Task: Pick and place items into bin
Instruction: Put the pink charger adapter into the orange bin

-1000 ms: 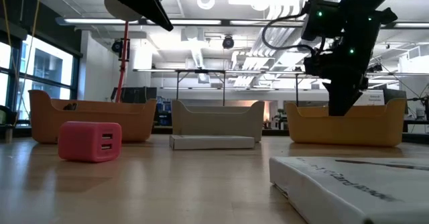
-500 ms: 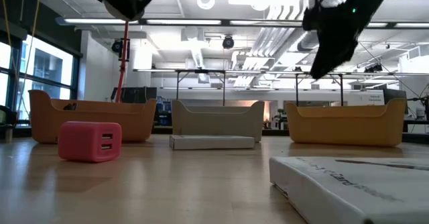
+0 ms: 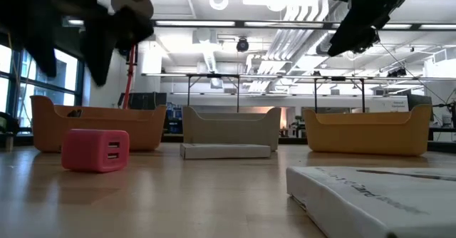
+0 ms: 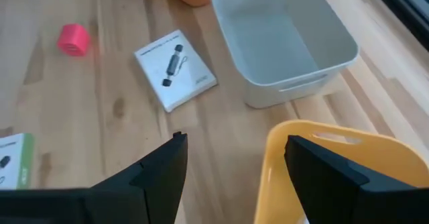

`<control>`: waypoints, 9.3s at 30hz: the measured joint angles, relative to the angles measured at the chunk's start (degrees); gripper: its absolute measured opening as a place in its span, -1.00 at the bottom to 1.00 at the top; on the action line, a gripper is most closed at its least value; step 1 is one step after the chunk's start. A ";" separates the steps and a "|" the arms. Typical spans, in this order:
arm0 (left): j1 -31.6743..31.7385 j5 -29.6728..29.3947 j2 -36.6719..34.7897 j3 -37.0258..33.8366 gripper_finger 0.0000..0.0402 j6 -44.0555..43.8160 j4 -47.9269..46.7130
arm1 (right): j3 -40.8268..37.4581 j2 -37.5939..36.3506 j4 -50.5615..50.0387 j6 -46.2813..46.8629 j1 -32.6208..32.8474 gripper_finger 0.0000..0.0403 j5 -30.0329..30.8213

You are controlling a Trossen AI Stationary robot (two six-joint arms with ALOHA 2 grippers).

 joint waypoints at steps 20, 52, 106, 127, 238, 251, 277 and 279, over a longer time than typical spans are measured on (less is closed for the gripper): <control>-1.10 -1.47 12.20 -0.02 -0.04 -24.31 6.33 | 0.00 -0.07 -1.69 1.95 6.75 0.18 2.49; 5.41 4.08 15.28 0.01 -0.04 -22.04 27.76 | 0.00 -12.18 -19.61 11.67 15.71 0.18 10.48; 8.18 -0.42 23.78 29.47 -1.00 5.24 -2.23 | -2.51 -7.80 -1.46 4.75 26.22 0.18 -1.80; 5.63 -18.68 -0.07 13.72 -1.00 3.55 -15.76 | -2.47 30.38 31.07 2.50 24.84 0.18 -10.39; 5.63 -20.38 -4.36 2.99 -1.00 -12.64 -0.19 | -2.45 39.91 31.41 8.46 21.44 -0.10 -2.99; 5.63 -20.36 -4.36 2.99 -1.00 -12.63 -0.19 | -2.43 39.86 31.43 8.78 21.44 -0.20 -3.08; 5.63 -20.60 -4.36 2.99 -1.00 -11.30 -0.17 | -2.43 30.65 21.75 11.85 19.64 -0.22 -1.84; 5.61 -20.89 -4.36 2.99 -1.00 -11.30 -0.15 | -2.41 27.36 18.63 11.57 18.96 -0.24 -0.56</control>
